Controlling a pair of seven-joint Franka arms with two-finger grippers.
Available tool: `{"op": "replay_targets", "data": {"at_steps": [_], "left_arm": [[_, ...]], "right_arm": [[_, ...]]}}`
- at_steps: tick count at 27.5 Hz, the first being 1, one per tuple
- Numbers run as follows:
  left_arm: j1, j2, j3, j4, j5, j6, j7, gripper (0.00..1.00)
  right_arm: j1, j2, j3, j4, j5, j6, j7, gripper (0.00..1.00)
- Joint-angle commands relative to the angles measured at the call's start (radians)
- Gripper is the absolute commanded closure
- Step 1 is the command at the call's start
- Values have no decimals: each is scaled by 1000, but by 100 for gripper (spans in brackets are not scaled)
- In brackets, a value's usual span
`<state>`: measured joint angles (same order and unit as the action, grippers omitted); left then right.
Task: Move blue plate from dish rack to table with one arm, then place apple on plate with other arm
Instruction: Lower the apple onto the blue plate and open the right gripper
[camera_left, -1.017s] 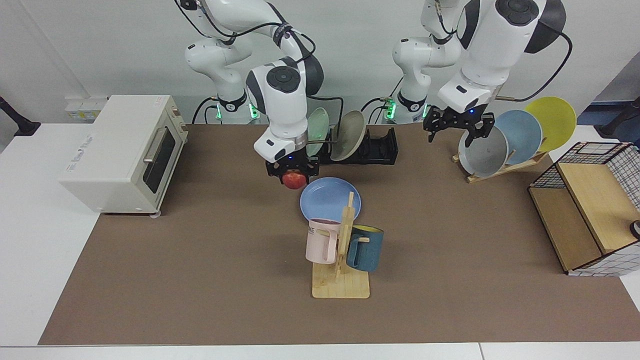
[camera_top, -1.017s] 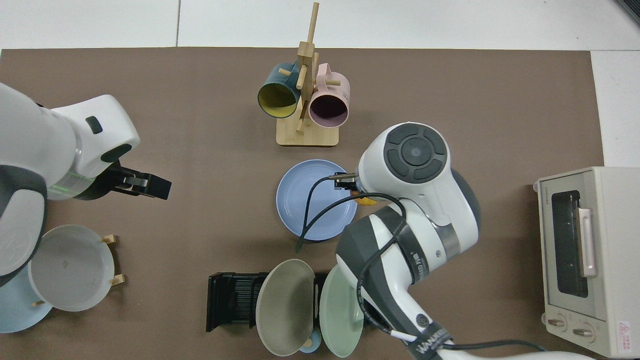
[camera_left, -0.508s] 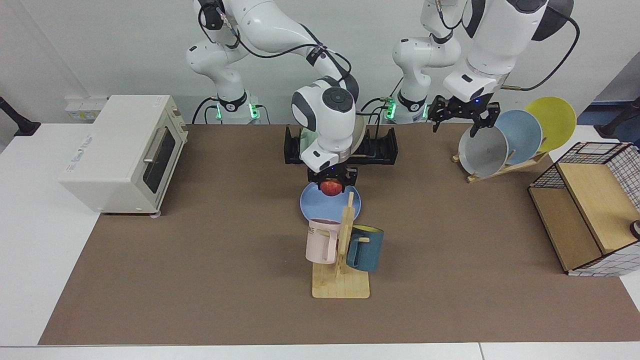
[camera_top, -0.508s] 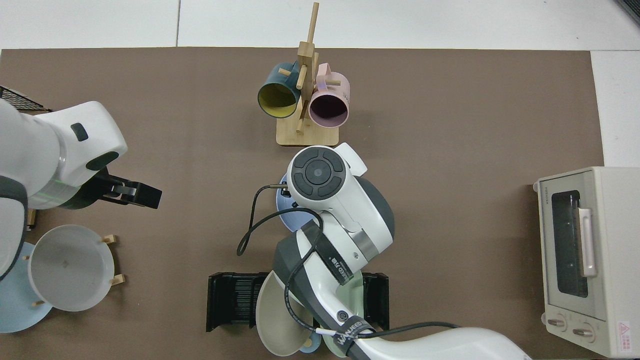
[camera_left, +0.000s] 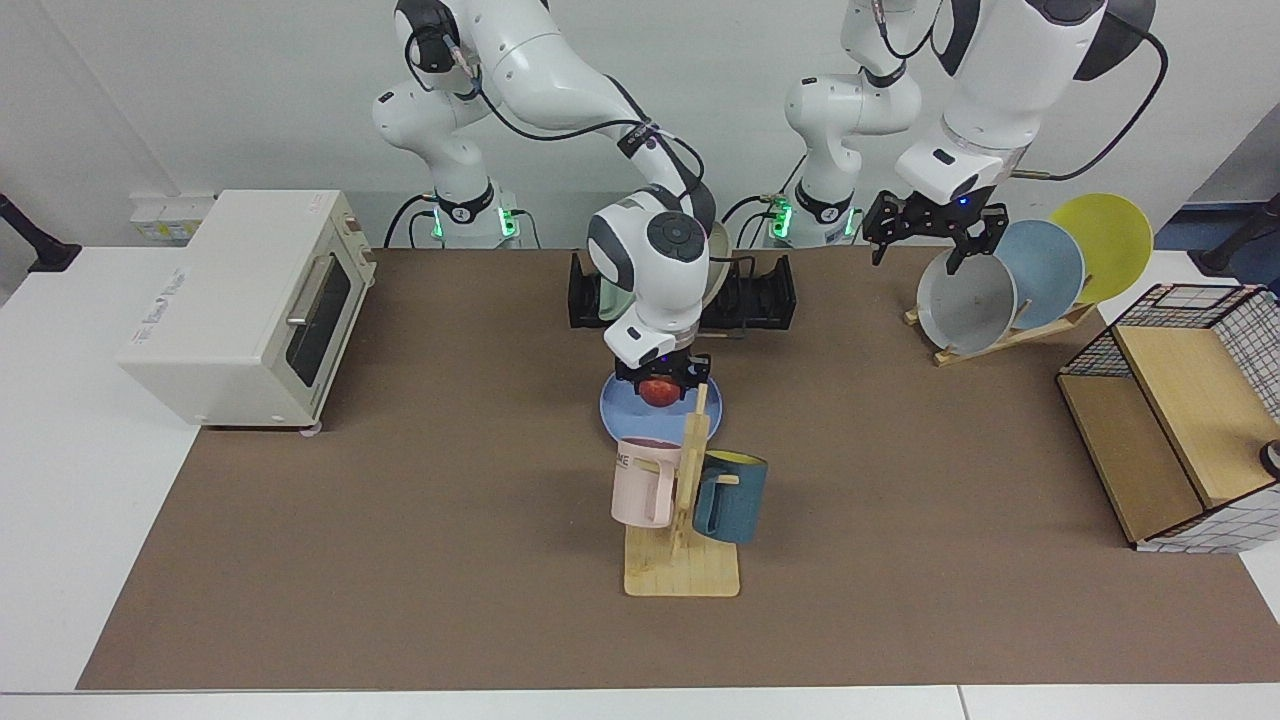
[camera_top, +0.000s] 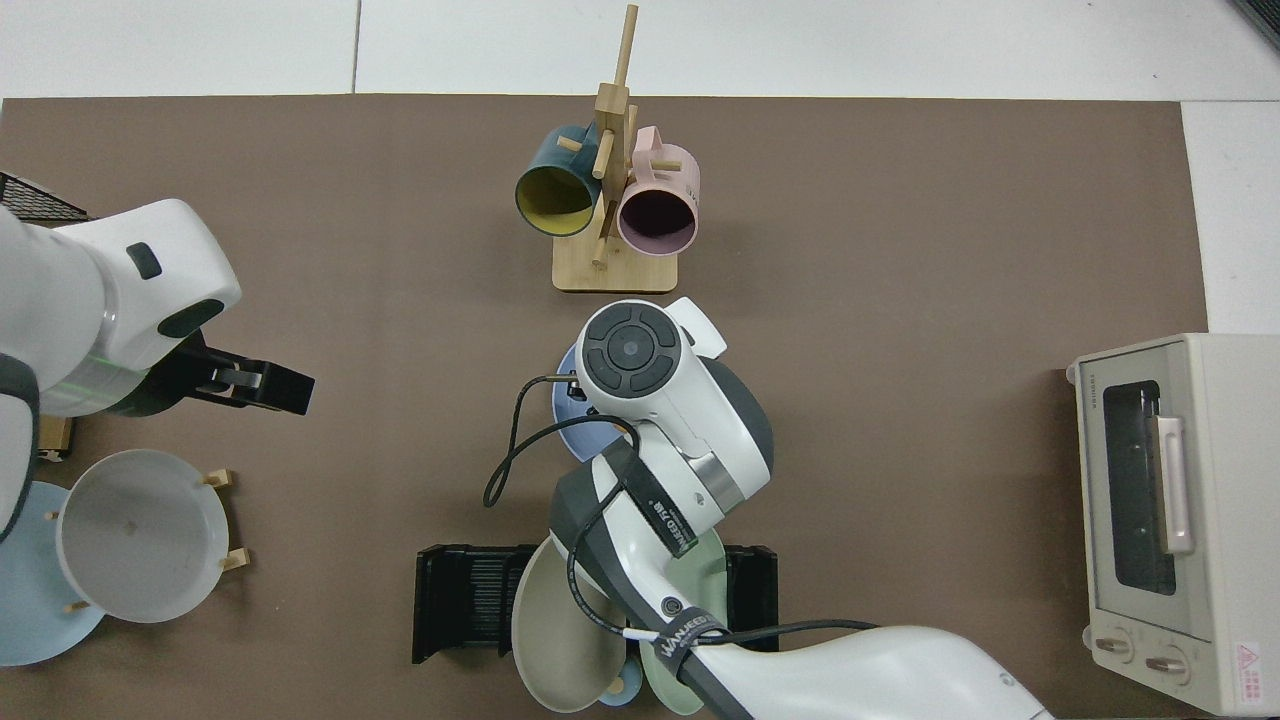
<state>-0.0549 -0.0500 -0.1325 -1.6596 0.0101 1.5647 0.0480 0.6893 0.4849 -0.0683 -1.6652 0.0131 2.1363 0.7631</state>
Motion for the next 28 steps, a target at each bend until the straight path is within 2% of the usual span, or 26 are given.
{"op": "replay_targets", "data": {"at_steps": [1, 3, 5, 6, 7, 8, 9, 10, 20, 25, 28], "left_arm": [[13, -4, 17, 12, 7, -11, 7, 0], [18, -4, 20, 12, 7, -11, 7, 0], [23, -4, 31, 12, 7, -11, 7, 0], [23, -4, 37, 12, 7, -12, 7, 0], [23, -4, 40, 12, 7, -11, 7, 0], [26, -4, 42, 12, 7, -11, 7, 0], [30, -4, 44, 12, 7, -12, 7, 0], [36, -2, 45, 12, 7, -11, 7, 0], [55, -4, 48, 12, 7, -12, 7, 0], [55, -4, 47, 12, 7, -11, 7, 0], [55, -4, 48, 12, 7, -12, 7, 0]], "right_arm": [[7, -9, -2, -39, 10, 40, 9, 100], [7, -8, -2, -50, 16, 50, 5, 97], [4, -8, -2, -60, 50, 63, 4, 85], [3, -8, -2, -64, 73, 66, 4, 70], [3, -8, -2, -64, 94, 65, 4, 50], [3, -8, -2, -62, 109, 62, 5, 30], [1, -8, -2, -59, 122, 54, 7, 4], [1, -9, -4, -56, 125, 51, 5, 0], [-14, -72, -16, -16, 104, -25, -10, 0], [-54, -144, -28, -10, 105, -39, -178, 0], [-123, -183, -25, -7, 103, -39, -298, 0]]}}
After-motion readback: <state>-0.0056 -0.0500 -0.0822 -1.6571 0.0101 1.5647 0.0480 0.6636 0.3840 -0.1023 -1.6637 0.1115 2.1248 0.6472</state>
